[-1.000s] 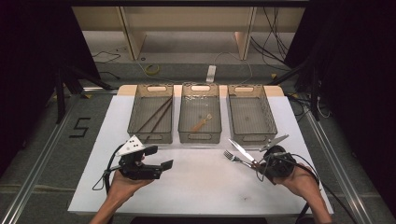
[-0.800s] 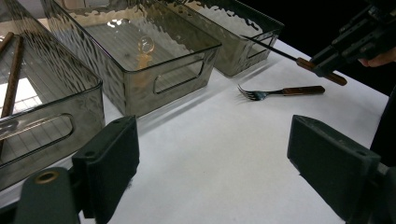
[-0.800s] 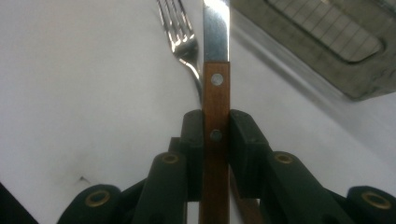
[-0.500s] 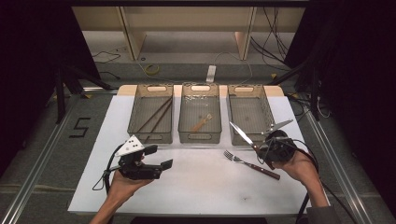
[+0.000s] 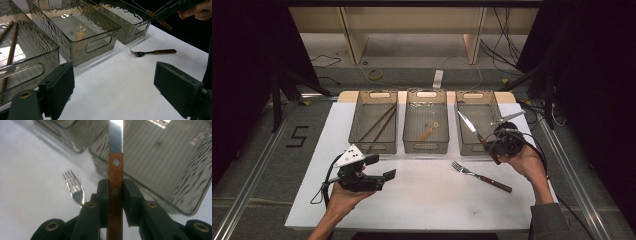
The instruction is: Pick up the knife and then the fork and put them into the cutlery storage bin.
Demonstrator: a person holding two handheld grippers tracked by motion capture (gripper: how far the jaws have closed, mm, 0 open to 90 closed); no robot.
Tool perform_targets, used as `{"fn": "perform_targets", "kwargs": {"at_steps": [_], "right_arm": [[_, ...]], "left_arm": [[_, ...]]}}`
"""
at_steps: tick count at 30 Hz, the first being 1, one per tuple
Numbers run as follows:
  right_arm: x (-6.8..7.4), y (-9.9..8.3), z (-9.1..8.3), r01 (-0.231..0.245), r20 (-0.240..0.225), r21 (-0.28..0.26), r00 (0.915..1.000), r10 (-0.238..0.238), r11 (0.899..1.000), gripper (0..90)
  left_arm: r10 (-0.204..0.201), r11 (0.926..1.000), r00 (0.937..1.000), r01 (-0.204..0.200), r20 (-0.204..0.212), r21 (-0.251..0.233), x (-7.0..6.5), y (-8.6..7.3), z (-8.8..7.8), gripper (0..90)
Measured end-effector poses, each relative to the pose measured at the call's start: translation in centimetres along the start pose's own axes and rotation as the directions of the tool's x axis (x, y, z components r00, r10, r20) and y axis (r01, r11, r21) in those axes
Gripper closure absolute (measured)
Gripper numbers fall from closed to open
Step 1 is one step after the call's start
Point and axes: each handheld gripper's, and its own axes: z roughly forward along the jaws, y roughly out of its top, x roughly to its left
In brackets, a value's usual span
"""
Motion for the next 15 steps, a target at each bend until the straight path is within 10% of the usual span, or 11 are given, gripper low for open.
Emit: {"fn": "perform_targets", "kwargs": {"at_steps": [15], "right_arm": [[-1.4,4.5,0.8,-0.048,0.019,-0.020,0.9986,0.048,0.999,77.0]], "left_arm": [[-0.005,0.9991,0.9995,0.004,-0.031,-0.043,0.3,0.0,-0.4,16.1]]}}
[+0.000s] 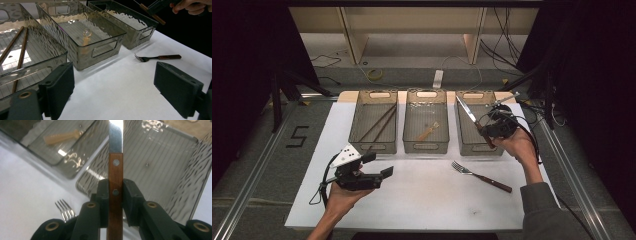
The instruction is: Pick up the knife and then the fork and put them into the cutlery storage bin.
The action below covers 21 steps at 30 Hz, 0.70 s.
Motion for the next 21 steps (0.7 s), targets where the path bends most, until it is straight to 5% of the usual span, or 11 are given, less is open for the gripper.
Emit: {"fn": "perform_targets", "kwargs": {"at_steps": [9,21], "right_arm": [[-0.9,1.7,1.1,-0.050,0.019,-0.003,0.9986,0.050,0.999,76.9],[-2.9,2.4,3.7,-0.152,0.074,0.035,0.9861,0.149,0.988,76.8]], "left_arm": [[0.003,1.0000,1.0000,-0.003,0.001,-0.001,0.0,0.0,0.0,16.1],[0.007,1.0000,1.0000,-0.007,-0.002,-0.006,0.0,0.0,0.0,16.1]]}}
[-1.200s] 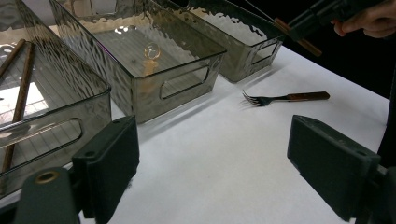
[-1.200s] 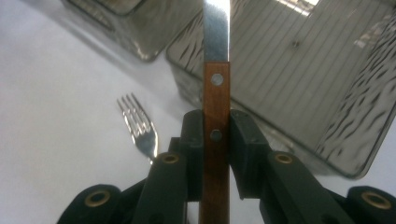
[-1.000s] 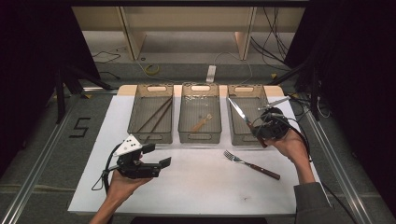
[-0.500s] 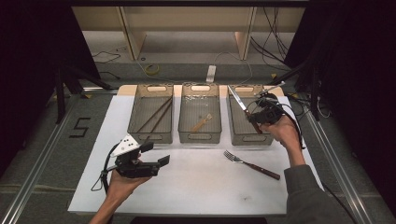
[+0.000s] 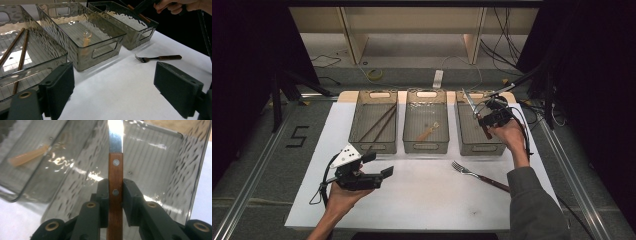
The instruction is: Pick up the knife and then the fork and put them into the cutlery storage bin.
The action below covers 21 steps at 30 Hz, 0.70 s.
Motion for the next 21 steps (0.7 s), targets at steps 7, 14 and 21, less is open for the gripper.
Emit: {"fn": "perform_targets", "kwargs": {"at_steps": [7,14,21], "right_arm": [[-0.1,0.2,1.2,-0.033,0.013,0.025,0.9994,0.033,0.999,76.8],[0.3,0.1,2.1,-0.048,-0.014,0.048,0.9987,0.049,0.998,59.4],[1.1,-0.2,-0.1,0.005,-0.023,-0.024,0.9997,-0.005,1.000,47.0]], "left_arm": [[-0.001,1.0000,1.0000,0.001,0.001,-0.002,0.0,0.0,0.0,16.1],[-0.003,1.0000,1.0000,0.003,0.003,-0.003,0.0,0.0,-0.1,16.1],[-0.001,1.0000,1.0000,0.001,0.003,-0.002,0.0,0.0,0.0,16.1]]}}
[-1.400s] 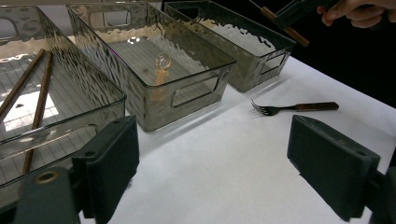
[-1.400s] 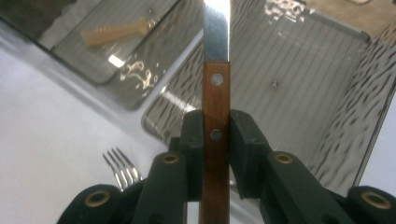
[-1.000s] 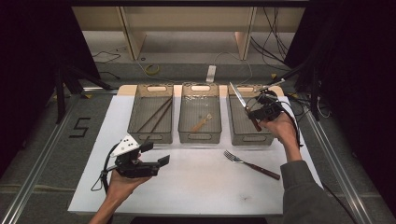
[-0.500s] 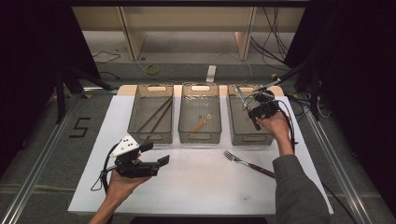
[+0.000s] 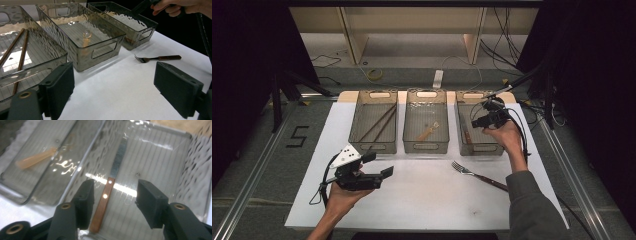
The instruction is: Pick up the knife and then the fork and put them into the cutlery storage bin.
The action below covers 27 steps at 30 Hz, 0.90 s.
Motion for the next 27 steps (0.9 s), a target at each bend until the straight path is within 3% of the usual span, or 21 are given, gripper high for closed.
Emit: {"fn": "perform_targets", "kwargs": {"at_steps": [5,13,22,27], "right_arm": [[1.2,-1.0,-2.0,0.081,-0.009,-0.036,0.9966,-0.082,0.996,42.0],[2.3,-2.8,-4.1,0.151,-0.064,-0.073,0.9857,-0.156,0.986,34.2],[3.4,-5.9,-5.8,0.169,-0.124,-0.151,0.9743,-0.188,0.974,31.1],[4.0,-6.7,-5.8,0.192,-0.141,-0.136,0.9673,-0.211,0.972,30.1]], "left_arm": [[0.006,1.0000,1.0000,-0.006,0.001,0.004,0.0,0.0,0.0,16.1],[0.007,1.0000,1.0000,-0.007,0.004,0.003,-0.1,0.0,0.1,16.1],[0.005,1.0000,1.0000,-0.005,0.004,0.000,-0.2,0.0,0.1,16.1],[0.008,1.0000,0.9999,-0.008,0.008,-0.001,-0.3,0.0,0.1,16.1]]}}
